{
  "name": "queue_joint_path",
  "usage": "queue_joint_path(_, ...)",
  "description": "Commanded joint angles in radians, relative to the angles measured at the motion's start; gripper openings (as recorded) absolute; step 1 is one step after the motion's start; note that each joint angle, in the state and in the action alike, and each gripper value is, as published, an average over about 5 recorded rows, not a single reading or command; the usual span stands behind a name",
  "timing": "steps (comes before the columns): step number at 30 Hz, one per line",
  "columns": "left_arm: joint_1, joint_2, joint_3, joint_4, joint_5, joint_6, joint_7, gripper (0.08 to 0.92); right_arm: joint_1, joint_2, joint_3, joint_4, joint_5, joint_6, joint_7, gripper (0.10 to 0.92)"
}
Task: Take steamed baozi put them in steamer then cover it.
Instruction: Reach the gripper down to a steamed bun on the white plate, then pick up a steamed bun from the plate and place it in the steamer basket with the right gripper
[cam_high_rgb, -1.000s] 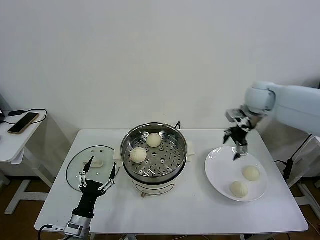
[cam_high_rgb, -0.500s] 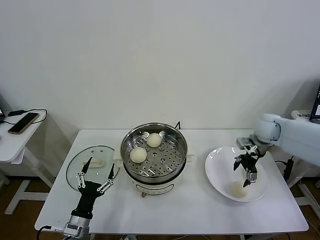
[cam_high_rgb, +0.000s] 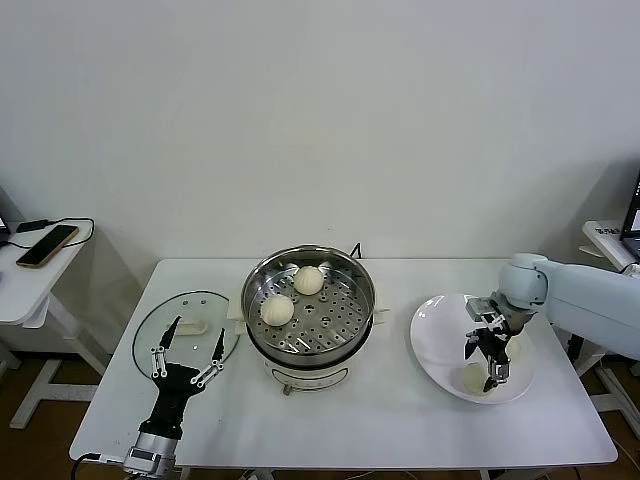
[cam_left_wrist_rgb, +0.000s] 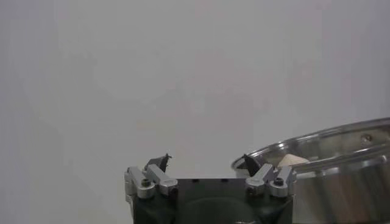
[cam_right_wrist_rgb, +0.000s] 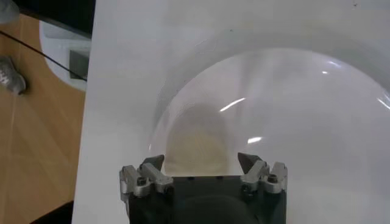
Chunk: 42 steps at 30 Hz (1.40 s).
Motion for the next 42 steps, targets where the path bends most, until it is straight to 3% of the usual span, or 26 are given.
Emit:
queue_joint_path(1, 0.001, 0.0, 0.0, 0.001, -0.001, -0.001, -0.001, 0.823, -0.033, -0.005, 0.02, -0.003, -0.018, -0.002, 0.011, 0.754)
queue_joint_path(8, -0.001, -0.001, -0.001, 0.0, -0.002, 0.001, -0.003, 0.823, 0.008, -0.008, 0.012, 0.01, -0.016, 0.0, 0.017, 0.662)
queue_joint_path(14, -0.004, 0.002, 0.004, 0.0, -0.003, 0.001, -0.005, 0.823, 0.196, 0.004, -0.012, 0.067, -0.033, 0.049, -0.037, 0.63)
queue_joint_path(27, -0.01, 0.022, 0.009, -0.013, -0.01, 0.005, -0.007, 0.823, 0.653, 0.199, -0.068, 0.278, 0.006, 0.315, -0.074, 0.575)
queue_joint_path(32, -0.009, 0.022, 0.01, -0.017, -0.013, 0.005, -0.007, 0.823, 0.652, 0.302, -0.013, 0.327, -0.057, 0.453, -0.052, 0.576)
queue_joint_path(42, -0.005, 0.019, 0.005, -0.028, -0.023, 0.007, -0.007, 0.823, 0.478, 0.442, 0.016, 0.402, -0.216, 0.569, 0.015, 0.575)
